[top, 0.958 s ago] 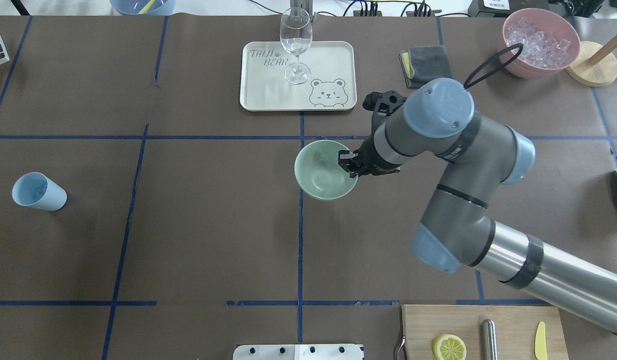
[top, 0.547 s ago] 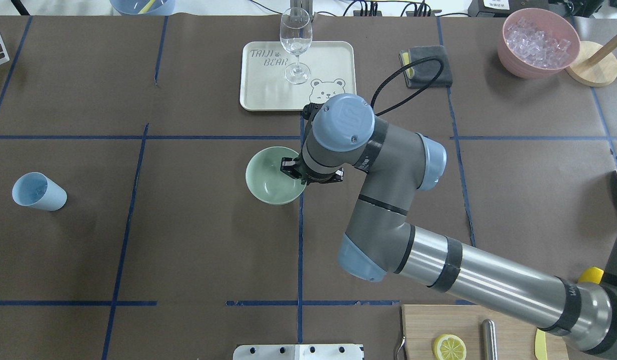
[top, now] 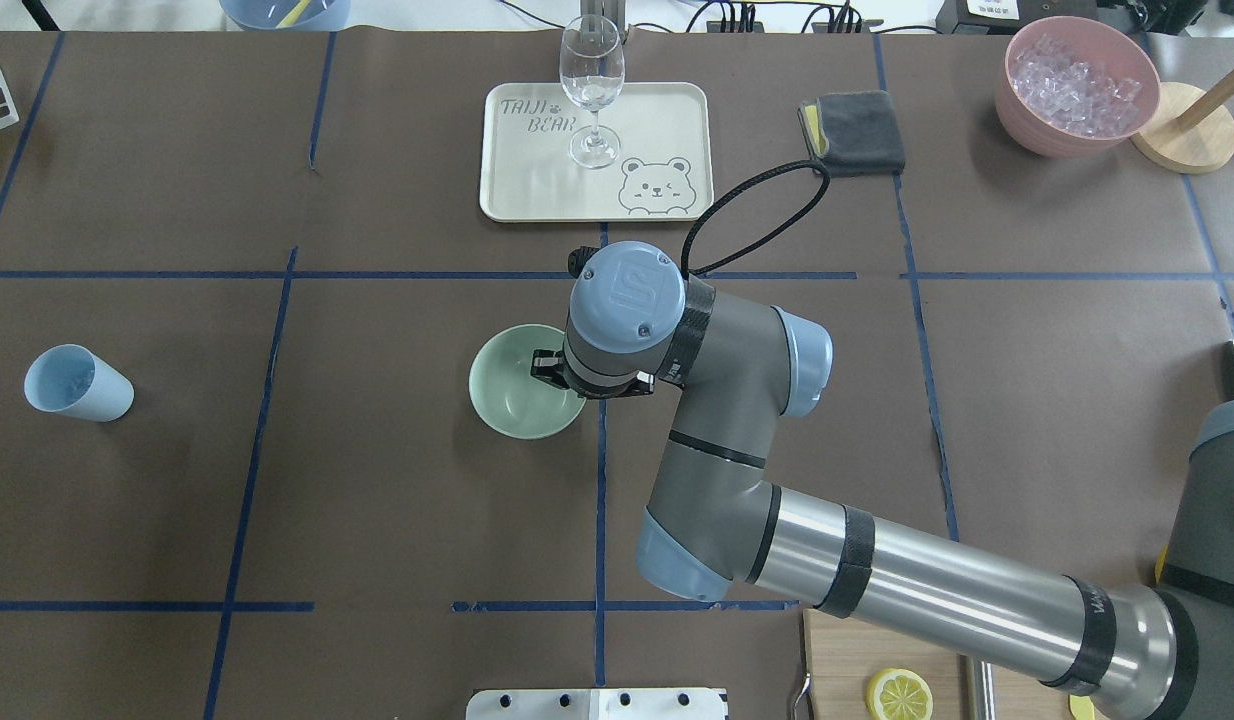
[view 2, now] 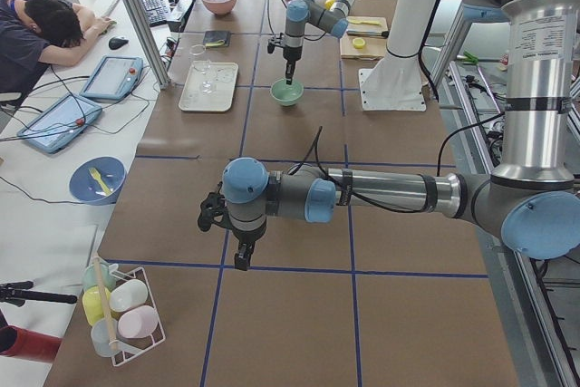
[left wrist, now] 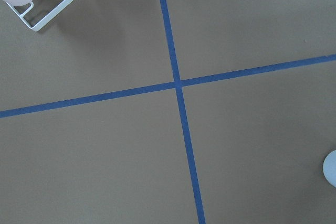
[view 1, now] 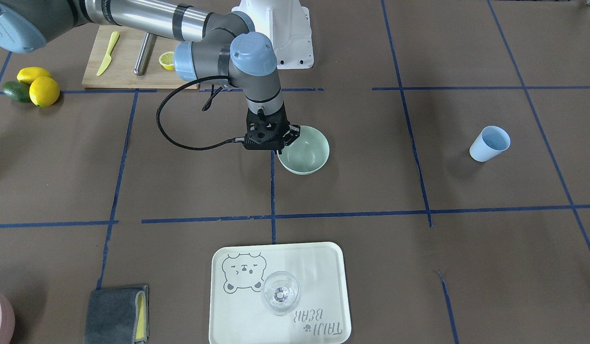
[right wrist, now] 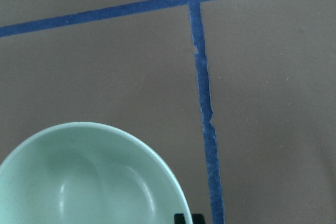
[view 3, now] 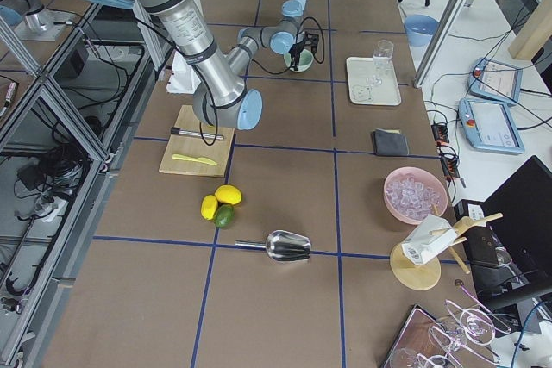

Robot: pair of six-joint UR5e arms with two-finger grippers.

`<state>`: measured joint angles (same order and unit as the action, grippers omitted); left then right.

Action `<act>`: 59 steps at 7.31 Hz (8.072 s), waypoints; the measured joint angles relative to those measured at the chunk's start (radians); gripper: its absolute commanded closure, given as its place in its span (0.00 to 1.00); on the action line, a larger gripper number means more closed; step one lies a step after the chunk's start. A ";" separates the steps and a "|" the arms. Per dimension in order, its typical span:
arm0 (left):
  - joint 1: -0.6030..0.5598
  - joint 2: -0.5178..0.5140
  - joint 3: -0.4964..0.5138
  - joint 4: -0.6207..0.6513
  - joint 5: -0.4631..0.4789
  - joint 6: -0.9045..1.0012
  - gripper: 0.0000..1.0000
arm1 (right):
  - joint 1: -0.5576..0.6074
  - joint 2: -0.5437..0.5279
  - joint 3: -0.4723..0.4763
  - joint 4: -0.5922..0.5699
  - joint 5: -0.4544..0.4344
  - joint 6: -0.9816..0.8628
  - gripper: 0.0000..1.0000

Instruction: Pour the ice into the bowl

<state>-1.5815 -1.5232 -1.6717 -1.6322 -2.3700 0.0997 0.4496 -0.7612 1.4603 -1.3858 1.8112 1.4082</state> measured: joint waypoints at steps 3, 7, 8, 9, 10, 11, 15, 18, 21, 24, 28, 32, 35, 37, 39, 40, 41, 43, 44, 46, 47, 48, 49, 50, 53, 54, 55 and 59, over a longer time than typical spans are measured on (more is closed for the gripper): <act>0.000 0.001 0.002 0.001 0.000 -0.001 0.00 | 0.001 -0.004 0.001 0.007 -0.008 -0.008 0.00; 0.001 -0.001 -0.004 0.005 0.000 0.000 0.00 | 0.182 -0.068 0.128 -0.056 0.119 -0.119 0.00; 0.003 -0.004 -0.007 0.004 0.000 -0.001 0.00 | 0.263 -0.137 0.206 -0.114 0.187 -0.236 0.00; 0.005 -0.009 -0.012 0.004 0.004 -0.001 0.00 | 0.346 -0.212 0.271 -0.170 0.244 -0.393 0.00; 0.007 -0.018 -0.015 0.003 0.010 -0.001 0.00 | 0.430 -0.279 0.306 -0.210 0.295 -0.569 0.00; 0.009 -0.029 -0.018 0.003 0.013 -0.001 0.00 | 0.517 -0.343 0.321 -0.230 0.345 -0.739 0.00; 0.009 -0.077 -0.014 -0.142 0.013 -0.004 0.00 | 0.879 -0.584 0.286 -0.295 0.478 -1.366 0.00; 0.018 -0.087 0.026 -0.540 0.008 -0.093 0.00 | 1.028 -0.752 0.263 -0.304 0.509 -1.473 0.00; 0.164 0.011 0.029 -0.991 0.168 -0.489 0.00 | 1.064 -0.816 0.259 -0.303 0.511 -1.476 0.00; 0.441 0.090 0.016 -1.266 0.551 -0.789 0.00 | 1.066 -0.823 0.256 -0.303 0.509 -1.472 0.00; 0.808 0.196 0.011 -1.442 1.051 -0.997 0.00 | 1.066 -0.826 0.255 -0.303 0.508 -1.466 0.00; 1.059 0.223 0.041 -1.447 1.417 -1.080 0.00 | 1.066 -0.834 0.256 -0.302 0.508 -1.465 0.00; 1.157 0.225 0.096 -1.451 1.556 -1.154 0.00 | 1.066 -0.836 0.256 -0.302 0.508 -1.465 0.00; 1.192 0.225 0.116 -1.452 1.603 -1.168 0.00 | 1.066 -0.836 0.255 -0.302 0.508 -1.465 0.00; 1.214 0.225 0.127 -1.453 1.631 -1.170 0.00 | 1.066 -0.837 0.255 -0.302 0.508 -1.466 0.00; 1.223 0.225 0.130 -1.454 1.638 -1.171 0.00 | 1.066 -0.837 0.255 -0.302 0.507 -1.466 0.00; 1.230 0.225 0.132 -1.454 1.644 -1.173 0.00 | 1.066 -0.837 0.255 -0.302 0.507 -1.466 0.00; 1.247 0.225 0.141 -1.456 1.661 -1.178 0.00 | 1.066 -0.837 0.255 -0.302 0.506 -1.467 0.00; 1.254 0.225 0.148 -1.457 1.666 -1.184 0.00 | 1.066 -0.837 0.255 -0.302 0.506 -1.467 0.00; 1.266 0.225 0.160 -1.457 1.668 -1.196 0.00 | 1.066 -0.837 0.255 -0.302 0.505 -1.467 0.00; 1.274 0.225 0.169 -1.457 1.669 -1.207 0.00 | 1.066 -0.837 0.255 -0.302 0.505 -1.467 0.00; 1.280 0.225 0.177 -1.457 1.669 -1.214 0.00 | 1.066 -0.836 0.255 -0.302 0.505 -1.467 0.00; 1.285 0.223 0.189 -1.457 1.674 -1.222 0.00 | 1.066 -0.836 0.255 -0.302 0.505 -1.467 0.00; 1.290 0.218 0.204 -1.457 1.683 -1.235 0.00 | 1.066 -0.835 0.255 -0.302 0.505 -1.466 0.00; 1.301 0.196 0.218 -1.456 1.723 -1.249 0.00 | 1.067 -0.834 0.255 -0.302 0.505 -1.466 0.00; 1.304 0.182 0.223 -1.456 1.731 -1.250 0.00 | 1.067 -0.834 0.255 -0.302 0.505 -1.466 0.00; 1.307 0.165 0.239 -1.456 1.741 -1.250 0.00 | 1.067 -0.834 0.255 -0.302 0.504 -1.466 0.00; 1.310 0.135 0.284 -1.457 1.770 -1.249 0.00 | 1.068 -0.831 0.252 -0.302 0.502 -1.466 0.00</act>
<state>-0.2716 -1.3884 -1.3872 -3.0889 -0.5996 -1.1491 1.5171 -1.5926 1.7121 -1.6874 2.3133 -0.0578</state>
